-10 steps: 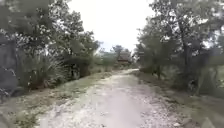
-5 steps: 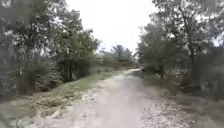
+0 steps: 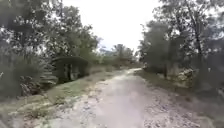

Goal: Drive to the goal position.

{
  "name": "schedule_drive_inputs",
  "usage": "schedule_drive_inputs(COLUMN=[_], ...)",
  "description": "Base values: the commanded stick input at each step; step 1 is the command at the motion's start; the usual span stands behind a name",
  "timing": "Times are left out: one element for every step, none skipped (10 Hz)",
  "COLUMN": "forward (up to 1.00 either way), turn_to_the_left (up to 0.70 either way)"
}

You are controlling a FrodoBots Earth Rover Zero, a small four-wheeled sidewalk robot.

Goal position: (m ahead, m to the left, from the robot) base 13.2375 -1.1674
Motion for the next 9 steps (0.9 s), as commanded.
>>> schedule_drive_inputs(forward=[0.70, 0.70, 0.70, 0.70, 0.70, 0.70, 0.70, 0.70, 0.70], turn_to_the_left=[0.00, 0.00, 0.00, 0.00, 0.00, 0.00, 0.00, 0.00, 0.00])
